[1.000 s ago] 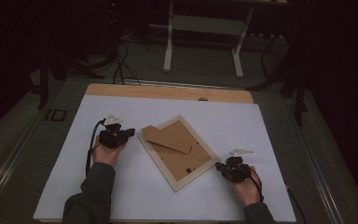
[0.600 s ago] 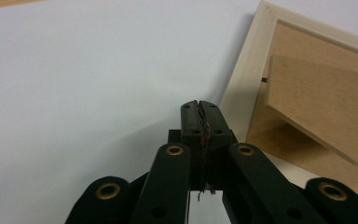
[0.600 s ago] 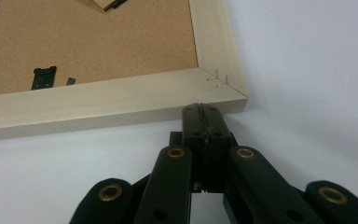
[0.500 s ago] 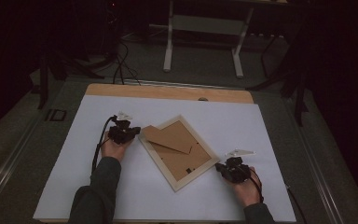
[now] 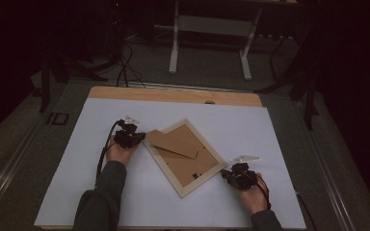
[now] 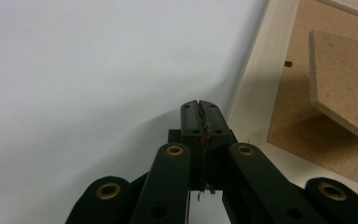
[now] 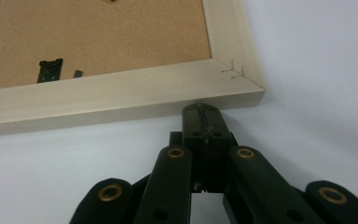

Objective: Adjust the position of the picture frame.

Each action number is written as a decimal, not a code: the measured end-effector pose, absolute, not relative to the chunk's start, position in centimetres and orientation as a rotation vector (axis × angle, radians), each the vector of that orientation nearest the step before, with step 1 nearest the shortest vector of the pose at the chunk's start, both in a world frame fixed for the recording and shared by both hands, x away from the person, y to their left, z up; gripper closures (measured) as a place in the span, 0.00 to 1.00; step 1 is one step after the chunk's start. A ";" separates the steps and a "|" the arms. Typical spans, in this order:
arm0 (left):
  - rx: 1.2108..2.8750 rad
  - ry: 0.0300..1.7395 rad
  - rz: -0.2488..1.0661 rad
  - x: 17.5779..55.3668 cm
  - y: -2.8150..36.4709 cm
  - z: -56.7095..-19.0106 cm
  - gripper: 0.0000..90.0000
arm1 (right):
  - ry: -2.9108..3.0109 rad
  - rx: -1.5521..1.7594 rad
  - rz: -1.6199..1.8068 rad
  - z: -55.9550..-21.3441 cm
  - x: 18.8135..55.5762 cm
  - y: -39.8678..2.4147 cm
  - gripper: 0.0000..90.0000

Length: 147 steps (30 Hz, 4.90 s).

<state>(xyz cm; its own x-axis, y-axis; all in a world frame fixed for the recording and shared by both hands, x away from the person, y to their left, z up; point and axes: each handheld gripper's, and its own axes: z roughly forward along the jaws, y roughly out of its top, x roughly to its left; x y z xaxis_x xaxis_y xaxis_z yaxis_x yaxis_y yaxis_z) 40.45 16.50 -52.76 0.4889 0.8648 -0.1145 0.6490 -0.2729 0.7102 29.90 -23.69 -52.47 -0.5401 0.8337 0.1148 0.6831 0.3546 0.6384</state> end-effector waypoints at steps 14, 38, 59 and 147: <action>2.038 1.213 0.351 39.9 15.8 -53.1 1.00 | 2.405 1.359 0.984 -52.6 29.9 -23.4 1.00; 1.985 1.245 0.292 39.2 16.2 -53.8 1.00 | 2.431 1.303 1.007 -52.7 29.6 -21.9 1.00; 1.943 1.276 0.252 38.9 16.6 -53.9 1.00 | 2.458 1.316 1.032 -52.7 29.3 -21.5 1.00; 1.903 1.419 0.221 34.6 17.7 -53.5 1.00 | 2.393 1.379 0.952 -52.4 37.1 -20.7 1.00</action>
